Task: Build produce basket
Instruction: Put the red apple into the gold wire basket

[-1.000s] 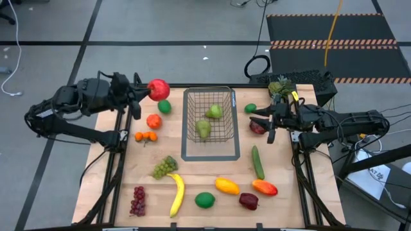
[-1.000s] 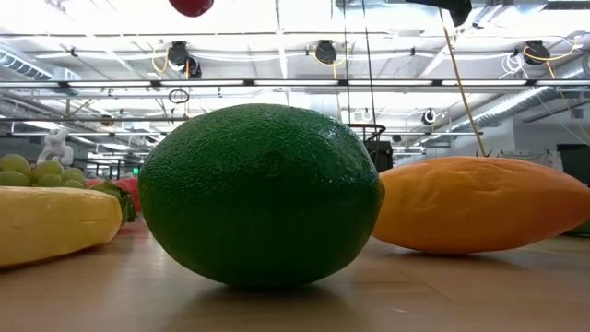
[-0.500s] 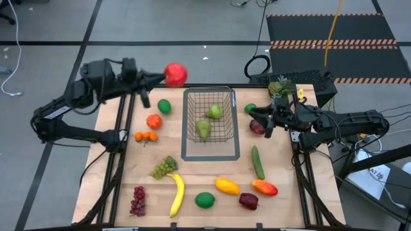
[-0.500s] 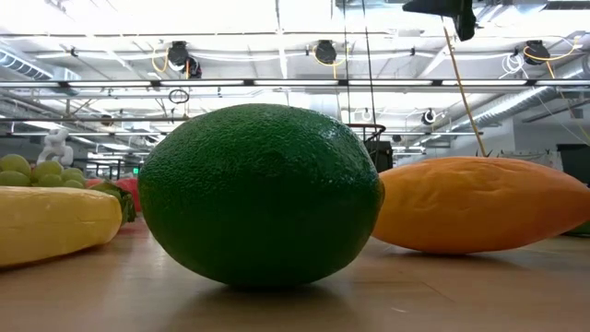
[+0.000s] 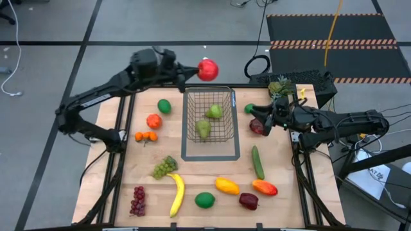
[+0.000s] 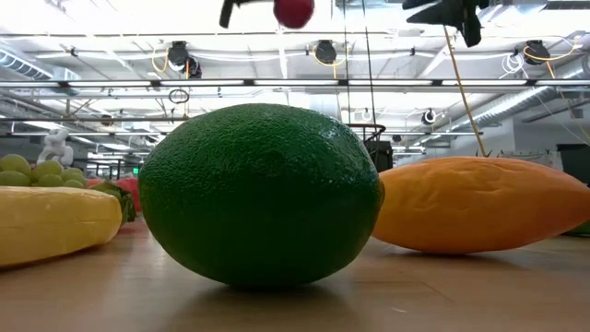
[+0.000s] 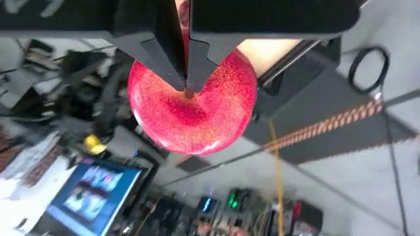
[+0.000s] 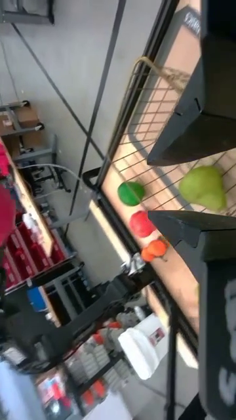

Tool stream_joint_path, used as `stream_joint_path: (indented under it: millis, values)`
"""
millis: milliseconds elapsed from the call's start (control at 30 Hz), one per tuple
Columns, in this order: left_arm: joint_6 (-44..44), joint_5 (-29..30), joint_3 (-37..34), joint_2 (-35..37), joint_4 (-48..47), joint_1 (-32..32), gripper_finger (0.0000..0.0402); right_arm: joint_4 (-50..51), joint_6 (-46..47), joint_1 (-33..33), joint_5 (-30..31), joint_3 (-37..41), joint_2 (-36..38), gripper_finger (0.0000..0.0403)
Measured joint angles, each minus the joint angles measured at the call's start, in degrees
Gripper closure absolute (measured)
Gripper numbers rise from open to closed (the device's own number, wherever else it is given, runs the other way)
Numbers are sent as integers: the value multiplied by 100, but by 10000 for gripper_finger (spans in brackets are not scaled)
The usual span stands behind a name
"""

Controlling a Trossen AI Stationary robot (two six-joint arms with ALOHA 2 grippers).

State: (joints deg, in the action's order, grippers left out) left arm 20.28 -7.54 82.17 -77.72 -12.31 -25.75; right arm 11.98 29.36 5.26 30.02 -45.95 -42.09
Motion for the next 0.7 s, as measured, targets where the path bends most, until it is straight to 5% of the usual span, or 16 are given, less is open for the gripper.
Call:
stream_joint_path:
  millis: [700]
  values:
    - [978,855,0,-1514,-2328,-246,393,1785,-1426,-7,739,4,309,287]
